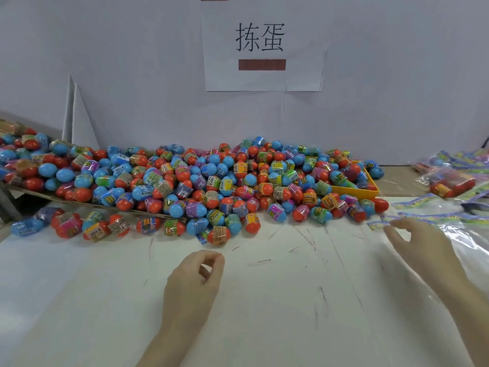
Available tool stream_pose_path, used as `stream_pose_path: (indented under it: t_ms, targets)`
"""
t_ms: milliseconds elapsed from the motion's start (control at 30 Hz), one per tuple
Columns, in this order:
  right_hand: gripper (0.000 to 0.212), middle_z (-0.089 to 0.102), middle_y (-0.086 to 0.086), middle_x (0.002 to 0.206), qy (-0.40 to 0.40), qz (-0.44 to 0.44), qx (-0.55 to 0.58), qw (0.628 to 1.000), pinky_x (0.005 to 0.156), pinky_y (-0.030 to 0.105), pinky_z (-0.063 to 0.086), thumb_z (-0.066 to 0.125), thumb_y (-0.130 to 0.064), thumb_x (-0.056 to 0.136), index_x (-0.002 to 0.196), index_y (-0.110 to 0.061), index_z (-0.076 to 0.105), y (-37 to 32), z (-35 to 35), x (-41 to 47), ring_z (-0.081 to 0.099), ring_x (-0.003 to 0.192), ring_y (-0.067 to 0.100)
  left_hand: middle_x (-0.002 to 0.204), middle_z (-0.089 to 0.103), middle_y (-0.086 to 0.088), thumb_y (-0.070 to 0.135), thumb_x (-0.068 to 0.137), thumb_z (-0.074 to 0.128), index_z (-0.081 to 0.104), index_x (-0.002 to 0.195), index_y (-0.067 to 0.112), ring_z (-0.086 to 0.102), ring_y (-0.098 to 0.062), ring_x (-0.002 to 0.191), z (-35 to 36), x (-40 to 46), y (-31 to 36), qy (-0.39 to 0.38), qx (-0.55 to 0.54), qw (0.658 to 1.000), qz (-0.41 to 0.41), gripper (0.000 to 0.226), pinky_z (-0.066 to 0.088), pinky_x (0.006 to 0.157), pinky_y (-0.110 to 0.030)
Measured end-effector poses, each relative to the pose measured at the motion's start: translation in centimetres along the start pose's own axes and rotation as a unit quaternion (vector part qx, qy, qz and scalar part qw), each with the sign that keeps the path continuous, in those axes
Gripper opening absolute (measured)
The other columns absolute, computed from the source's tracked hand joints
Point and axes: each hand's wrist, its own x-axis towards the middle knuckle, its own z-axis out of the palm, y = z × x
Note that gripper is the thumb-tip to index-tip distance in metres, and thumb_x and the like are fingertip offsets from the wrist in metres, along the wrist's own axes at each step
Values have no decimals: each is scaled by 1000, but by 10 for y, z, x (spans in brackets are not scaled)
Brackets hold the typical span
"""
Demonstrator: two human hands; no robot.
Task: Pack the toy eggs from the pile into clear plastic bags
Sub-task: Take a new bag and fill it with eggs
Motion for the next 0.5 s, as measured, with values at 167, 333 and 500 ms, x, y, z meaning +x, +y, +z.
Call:
stream_pose_path:
  t_ms: [167, 333, 500]
  targets:
    - [50, 69, 12, 95, -91, 99, -42, 990, 61, 31, 43, 67, -51, 75, 97, -6, 68, 36, -15, -10, 62, 72, 29, 70, 61, 14, 18, 84, 64, 56, 68, 37, 55, -4, 63, 3, -4, 3, 14, 16, 1000, 23, 25, 38, 57, -14]
    - [30, 64, 1, 120, -82, 86, -21, 993, 82, 35, 47, 69, -41, 78, 98, -19, 72, 41, -14, -13, 59, 102, 26, 70, 60, 14, 14, 83, 66, 55, 67, 37, 55, -5, 64, 2, -6, 2, 19, 14, 999, 23, 30, 39, 58, -18]
    - [5, 68, -2, 110, -40, 68, -60, 995, 79, 34, 47, 68, -35, 80, 76, -32, 69, 44, -11, -11, 64, 89, 22, 71, 61, 13, 15, 83, 65, 55, 67, 37, 56, -6, 66, 1, -8, 2, 18, 16, 999, 29, 29, 38, 59, -16]
